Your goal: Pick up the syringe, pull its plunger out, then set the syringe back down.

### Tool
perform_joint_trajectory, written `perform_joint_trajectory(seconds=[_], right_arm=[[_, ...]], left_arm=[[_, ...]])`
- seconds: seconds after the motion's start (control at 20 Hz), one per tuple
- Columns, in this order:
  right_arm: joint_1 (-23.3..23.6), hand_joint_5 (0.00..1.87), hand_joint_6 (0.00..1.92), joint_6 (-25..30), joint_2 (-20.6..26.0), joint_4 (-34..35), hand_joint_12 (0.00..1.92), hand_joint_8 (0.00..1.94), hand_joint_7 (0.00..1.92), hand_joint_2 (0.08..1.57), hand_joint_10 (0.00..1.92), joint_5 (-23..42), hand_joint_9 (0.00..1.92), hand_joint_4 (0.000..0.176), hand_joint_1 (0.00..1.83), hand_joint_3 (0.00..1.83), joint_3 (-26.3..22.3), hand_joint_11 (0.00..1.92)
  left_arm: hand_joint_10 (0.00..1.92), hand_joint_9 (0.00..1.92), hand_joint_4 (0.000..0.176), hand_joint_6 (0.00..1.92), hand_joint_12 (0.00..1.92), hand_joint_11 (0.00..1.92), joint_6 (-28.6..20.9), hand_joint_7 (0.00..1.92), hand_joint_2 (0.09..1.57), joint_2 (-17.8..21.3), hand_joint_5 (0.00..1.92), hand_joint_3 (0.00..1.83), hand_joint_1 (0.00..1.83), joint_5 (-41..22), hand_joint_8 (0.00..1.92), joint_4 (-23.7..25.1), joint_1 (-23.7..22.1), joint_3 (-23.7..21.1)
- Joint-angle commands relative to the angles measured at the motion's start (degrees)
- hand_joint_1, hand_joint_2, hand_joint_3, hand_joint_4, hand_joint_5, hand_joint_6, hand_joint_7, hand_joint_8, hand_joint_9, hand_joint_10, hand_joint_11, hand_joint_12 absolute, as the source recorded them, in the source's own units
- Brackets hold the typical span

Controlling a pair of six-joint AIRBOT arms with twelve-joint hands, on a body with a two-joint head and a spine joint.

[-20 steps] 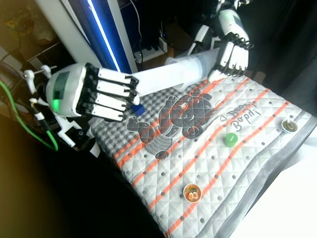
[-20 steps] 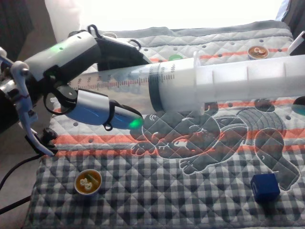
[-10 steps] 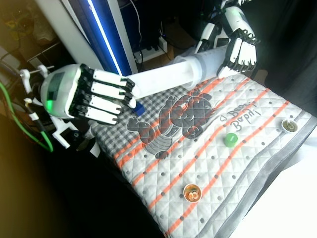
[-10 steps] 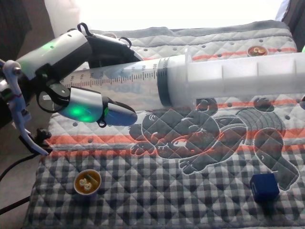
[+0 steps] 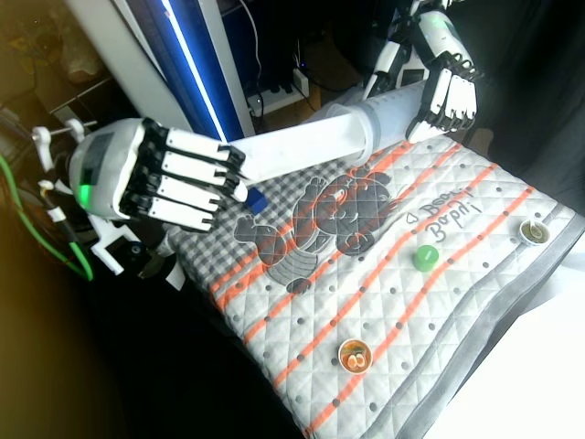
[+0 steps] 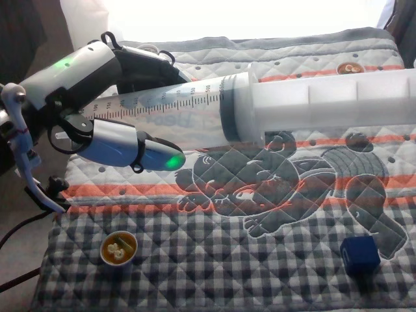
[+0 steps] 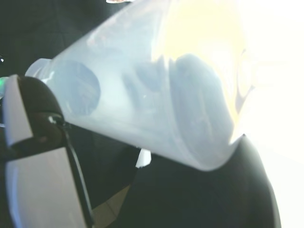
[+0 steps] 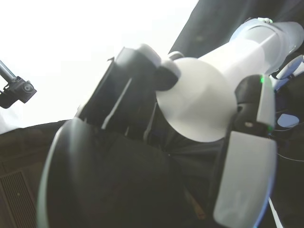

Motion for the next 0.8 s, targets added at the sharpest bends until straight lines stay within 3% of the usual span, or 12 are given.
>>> perform_joint_trajectory(seconds=[0.0, 0.05, 0.1, 0.15, 0.2, 0.25, 0.35, 0.4, 0.45, 0.5, 0.6, 0.75], right_arm=[[0.0, 0.8, 1.23, -2.1, 0.8, 3.1, 1.57, 1.04, 0.74, 1.2, 1.2, 6.4, 0.73, 0.0, 1.13, 0.0, 0.4, 0.63], [0.0, 0.53, 0.92, -2.1, 0.8, 3.1, 1.51, 0.77, 0.63, 1.09, 0.96, 6.4, 0.6, 0.0, 1.12, 0.0, 0.4, 0.47], [0.0, 0.23, 0.56, -2.1, 0.8, 3.1, 1.52, 0.35, 0.37, 1.01, 0.61, 6.5, 0.35, 0.0, 1.0, 0.0, 0.3, 0.14], [0.0, 0.15, 0.28, -2.1, 0.8, 3.1, 1.41, 0.11, 0.24, 0.96, 0.37, 6.7, 0.2, 0.017, 0.93, 0.0, 0.3, 0.03], [0.0, 0.06, 0.13, -2.1, 0.8, 3.0, 1.19, 0.02, 0.08, 0.9, 0.2, 7.1, 0.06, 0.054, 0.72, 0.0, 0.2, 0.0], [0.0, 0.03, 0.06, -2.1, 0.8, 3.0, 1.03, 0.0, 0.01, 0.87, 0.07, 7.6, 0.01, 0.071, 0.65, 0.0, 0.1, 0.0], [0.0, 0.0, 0.0, -2.1, 0.8, 2.7, 0.56, 0.0, 0.0, 0.85, 0.0, 8.4, 0.0, 0.125, 0.48, 0.0, 0.0, 0.0], [0.0, 0.0, 0.0, -2.1, 0.8, 2.7, 0.22, 0.0, 0.0, 0.86, 0.0, 8.9, 0.0, 0.105, 0.51, 0.0, 0.0, 0.0], [0.0, 0.0, 0.0, -2.1, 0.8, 2.7, 0.04, 0.0, 0.0, 0.87, 0.0, 9.4, 0.0, 0.1, 0.5, 0.0, -0.1, 0.0], [0.0, 0.0, 0.0, -2.1, 0.7, 2.7, 0.02, 0.0, 0.0, 0.88, 0.0, 10.0, 0.0, 0.104, 0.48, 0.0, -0.1, 0.02], [0.0, 0.0, 0.0, -2.1, 0.5, 2.8, 0.0, 0.0, 0.0, 0.89, 0.0, 10.9, 0.0, 0.107, 0.51, 0.01, -0.1, 0.0], [0.0, 0.0, 0.0, -2.1, 0.3, 2.8, 0.03, 0.0, 0.0, 0.9, 0.0, 11.2, 0.0, 0.111, 0.47, 0.01, 0.0, 0.05]], left_arm=[[1.58, 0.57, 0.0, 0.9, 1.92, 0.43, -1.1, 0.75, 1.19, 0.9, 0.94, 0.0, 1.23, 9.0, 1.53, -2.0, -0.6, 0.5], [1.57, 0.56, 0.0, 0.92, 1.92, 0.44, -1.1, 0.73, 1.19, 0.9, 0.95, 0.0, 1.22, 9.0, 1.53, -2.1, -0.6, 0.5], [1.5, 0.51, 0.0, 1.01, 1.92, 0.38, -1.1, 0.69, 1.2, 0.8, 0.94, 0.0, 1.2, 9.0, 1.51, -2.1, -0.6, 0.5], [1.46, 0.52, 0.0, 1.04, 1.92, 0.36, -1.1, 0.69, 1.2, 0.8, 0.94, 0.0, 1.2, 9.0, 1.48, -2.2, -0.6, 0.5], [1.41, 0.49, 0.0, 1.09, 1.92, 0.33, -1.1, 0.67, 1.21, 0.8, 0.93, 0.0, 1.2, 9.0, 1.45, -2.2, -0.6, 0.5], [1.45, 0.52, 0.0, 1.05, 1.92, 0.37, -1.1, 0.68, 1.21, 0.8, 0.93, 0.0, 1.2, 8.9, 1.48, -2.3, -0.5, 0.5], [1.49, 0.57, 0.0, 1.03, 1.92, 0.45, -1.1, 0.71, 1.2, 0.4, 0.93, 0.0, 1.2, 8.4, 1.48, -2.4, -0.5, 0.8], [1.49, 0.52, 0.0, 1.12, 1.92, 0.43, -1.1, 0.65, 1.22, 0.1, 0.9, 0.0, 1.19, 7.7, 1.49, -2.3, -0.5, 1.0], [1.53, 0.52, 0.0, 1.15, 1.92, 0.44, -1.1, 0.64, 1.23, -0.1, 0.88, 0.0, 1.18, 7.0, 1.52, -2.1, -0.5, 1.2], [1.62, 0.53, 0.0, 1.07, 1.92, 0.49, -1.1, 0.63, 1.23, -0.6, 0.9, 0.0, 1.19, 5.9, 1.59, -1.7, -0.8, 1.5], [1.53, 0.47, 0.0, 1.03, 1.92, 0.34, -1.1, 0.65, 1.21, -2.2, 0.94, 0.0, 1.21, 2.1, 1.53, -0.3, -2.0, 2.9], [1.33, 0.4, 0.0, 1.19, 1.92, 0.16, 0.9, 0.61, 1.23, -4.7, 0.91, 0.0, 1.2, -3.5, 1.44, 0.5, -3.7, 5.0]])
